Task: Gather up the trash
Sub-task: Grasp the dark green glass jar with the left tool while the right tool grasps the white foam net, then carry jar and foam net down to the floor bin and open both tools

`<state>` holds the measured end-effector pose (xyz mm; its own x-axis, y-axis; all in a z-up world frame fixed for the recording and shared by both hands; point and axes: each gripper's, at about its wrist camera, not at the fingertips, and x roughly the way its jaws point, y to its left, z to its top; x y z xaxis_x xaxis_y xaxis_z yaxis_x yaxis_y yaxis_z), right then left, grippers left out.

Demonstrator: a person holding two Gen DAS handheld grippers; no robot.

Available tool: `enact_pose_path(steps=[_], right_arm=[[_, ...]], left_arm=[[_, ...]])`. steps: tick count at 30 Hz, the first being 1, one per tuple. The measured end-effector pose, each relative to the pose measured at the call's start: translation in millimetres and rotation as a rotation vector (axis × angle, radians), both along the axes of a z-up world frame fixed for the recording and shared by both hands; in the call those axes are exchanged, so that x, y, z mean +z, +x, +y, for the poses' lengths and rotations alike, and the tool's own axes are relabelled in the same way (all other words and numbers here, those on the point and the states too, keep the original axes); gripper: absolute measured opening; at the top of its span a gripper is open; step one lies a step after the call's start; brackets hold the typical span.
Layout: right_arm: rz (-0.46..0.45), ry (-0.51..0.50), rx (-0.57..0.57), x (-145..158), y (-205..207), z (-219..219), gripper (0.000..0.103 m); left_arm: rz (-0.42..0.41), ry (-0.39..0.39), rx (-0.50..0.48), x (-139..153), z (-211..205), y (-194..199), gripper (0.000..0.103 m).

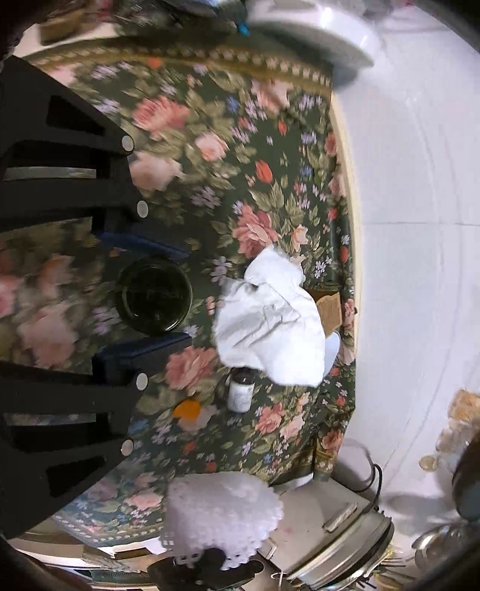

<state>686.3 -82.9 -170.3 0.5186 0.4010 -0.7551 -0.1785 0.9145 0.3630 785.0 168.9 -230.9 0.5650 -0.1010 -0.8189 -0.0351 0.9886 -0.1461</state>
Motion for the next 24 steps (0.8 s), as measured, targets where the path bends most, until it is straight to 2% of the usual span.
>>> enact_pose_path(steps=[8, 15, 24], right_arm=[[-0.084, 0.013, 0.082, 31.6, -36.5, -31.7, 0.009], [-0.143, 0.026, 0.171, 53.4, -68.4, -51.9, 0.009], [-0.180, 0.034, 0.218, 72.0, -120.0, -57.4, 0.009]], left_arm=[[-0.088, 0.045, 0.094, 55.7, -36.2, -76.8, 0.041], [-0.184, 0.036, 0.150, 96.4, -67.9, -139.1, 0.041], [-0.225, 0.007, 0.133, 119.1, -96.0, -202.8, 0.041]])
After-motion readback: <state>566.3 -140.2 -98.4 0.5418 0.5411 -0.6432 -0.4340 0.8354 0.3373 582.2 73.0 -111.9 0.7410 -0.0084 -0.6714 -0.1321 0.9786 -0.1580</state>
